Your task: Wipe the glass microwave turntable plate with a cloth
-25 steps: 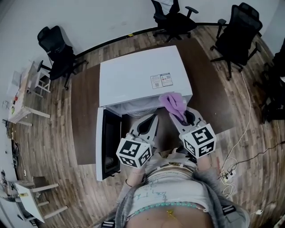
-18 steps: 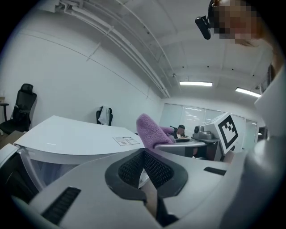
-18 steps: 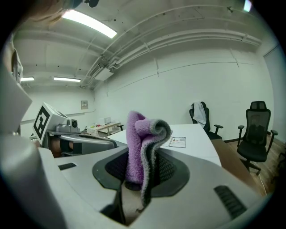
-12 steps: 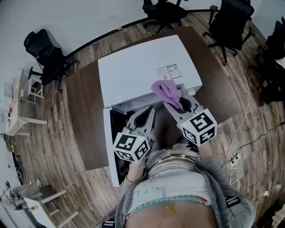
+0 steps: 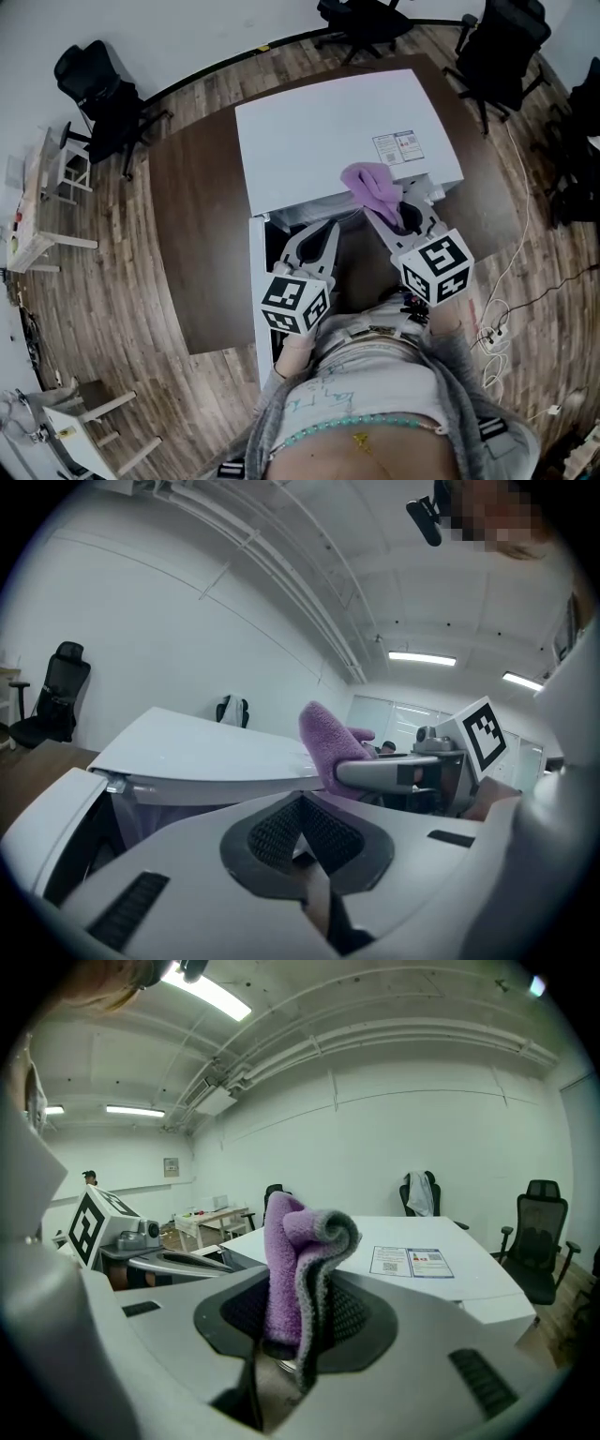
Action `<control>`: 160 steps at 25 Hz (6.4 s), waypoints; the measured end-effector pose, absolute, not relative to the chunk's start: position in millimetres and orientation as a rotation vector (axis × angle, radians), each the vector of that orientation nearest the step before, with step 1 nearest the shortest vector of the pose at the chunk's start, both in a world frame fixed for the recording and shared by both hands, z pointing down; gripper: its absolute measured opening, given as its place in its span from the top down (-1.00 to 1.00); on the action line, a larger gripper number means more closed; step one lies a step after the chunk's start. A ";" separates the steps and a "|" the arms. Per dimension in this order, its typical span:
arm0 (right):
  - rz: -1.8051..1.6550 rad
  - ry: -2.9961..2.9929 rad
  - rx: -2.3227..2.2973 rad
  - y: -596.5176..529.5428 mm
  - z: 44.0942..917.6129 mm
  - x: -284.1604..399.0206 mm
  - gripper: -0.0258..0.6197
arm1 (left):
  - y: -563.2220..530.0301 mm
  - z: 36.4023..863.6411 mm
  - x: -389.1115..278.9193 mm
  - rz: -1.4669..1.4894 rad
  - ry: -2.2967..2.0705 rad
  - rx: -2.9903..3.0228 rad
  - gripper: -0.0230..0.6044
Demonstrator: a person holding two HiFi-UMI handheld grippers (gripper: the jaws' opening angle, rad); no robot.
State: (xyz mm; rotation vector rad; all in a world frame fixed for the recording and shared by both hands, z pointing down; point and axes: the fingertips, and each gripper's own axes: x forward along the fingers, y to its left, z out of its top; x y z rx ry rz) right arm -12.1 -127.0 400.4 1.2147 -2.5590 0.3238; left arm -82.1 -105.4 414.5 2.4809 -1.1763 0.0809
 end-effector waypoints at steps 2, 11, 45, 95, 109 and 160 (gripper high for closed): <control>0.331 -2.530 1.241 -127.2 403.7 -9.8 0.55 | -105.4 422.5 -87.4 0.093 -1.161 2.460 0.89; 0.324 -2.549 1.260 -133.9 400.5 9.5 0.55 | -112.1 441.8 -91.6 0.127 -1.210 2.397 0.89; 0.373 -2.637 0.985 -177.4 415.7 20.9 0.51 | -136.8 522.4 -87.2 0.284 -1.448 2.099 0.89; 0.403 -2.661 0.979 -177.5 417.5 19.8 0.51 | -133.5 624.6 -120.0 0.042 -1.446 1.625 0.31; 0.402 -2.662 0.983 -177.8 416.9 19.8 0.51 | -151.0 640.3 -102.5 -0.240 -1.263 1.470 0.27; 0.368 -2.673 0.993 -177.9 417.3 19.6 0.51 | -146.5 643.6 -79.6 -0.584 -0.982 1.345 0.72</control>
